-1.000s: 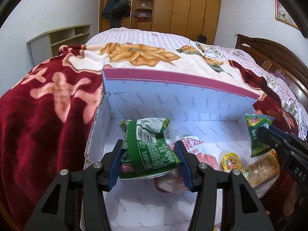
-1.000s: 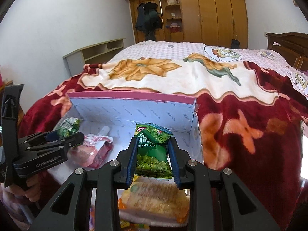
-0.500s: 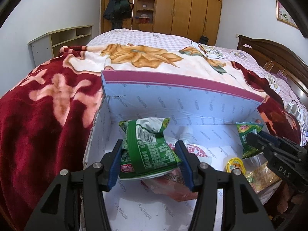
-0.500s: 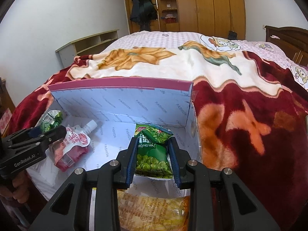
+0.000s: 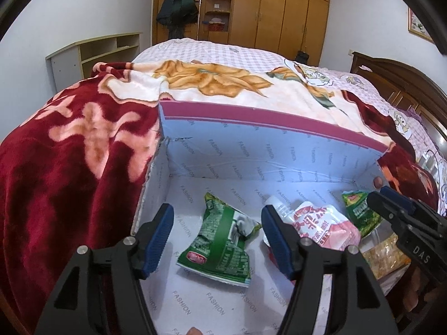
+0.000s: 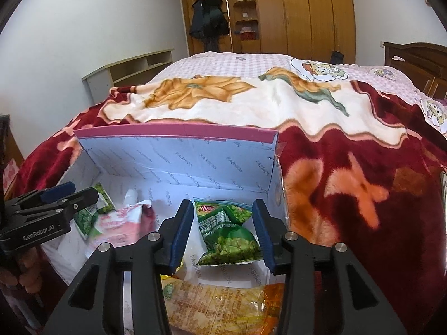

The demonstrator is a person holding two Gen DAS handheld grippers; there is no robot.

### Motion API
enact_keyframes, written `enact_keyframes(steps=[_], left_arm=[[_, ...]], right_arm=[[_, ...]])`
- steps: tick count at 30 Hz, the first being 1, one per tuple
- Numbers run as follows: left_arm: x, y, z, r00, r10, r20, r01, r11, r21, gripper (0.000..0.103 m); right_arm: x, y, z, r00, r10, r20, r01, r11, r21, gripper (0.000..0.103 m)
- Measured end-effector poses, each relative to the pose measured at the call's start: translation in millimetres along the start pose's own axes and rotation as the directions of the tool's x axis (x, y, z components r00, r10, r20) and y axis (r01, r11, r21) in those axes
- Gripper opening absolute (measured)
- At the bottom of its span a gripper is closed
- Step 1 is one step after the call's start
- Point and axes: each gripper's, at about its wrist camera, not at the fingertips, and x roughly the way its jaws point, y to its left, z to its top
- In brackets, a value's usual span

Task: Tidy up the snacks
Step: 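Release the chip bag into the box with the left gripper while the right lowers and releases the pea bag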

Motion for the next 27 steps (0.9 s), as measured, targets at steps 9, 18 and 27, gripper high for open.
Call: enact_keyframes(steps=[9, 18, 27], left_arm=[[-16, -1, 1, 1.000, 0.008, 0.021, -0.008, 1.000, 0.010, 0.070], [-39, -5, -2, 0.999, -0.002, 0.035, 0.002, 1.000, 0.010, 0.070], [-64, -13, -11, 0.998, -0.028, 0.048, 0.026, 0.999, 0.026, 0.070]], right_arm=[[-15, 4, 1, 1.000, 0.017, 0.017, -0.017, 1.000, -0.007, 0.045], [-36, 11, -4, 0.999, 0.034, 0.030, -0.034, 0.999, -0.009, 0.045], [-60, 16, -14, 0.998, 0.054, 0.041, -0.054, 0.999, -0.004, 0.045]])
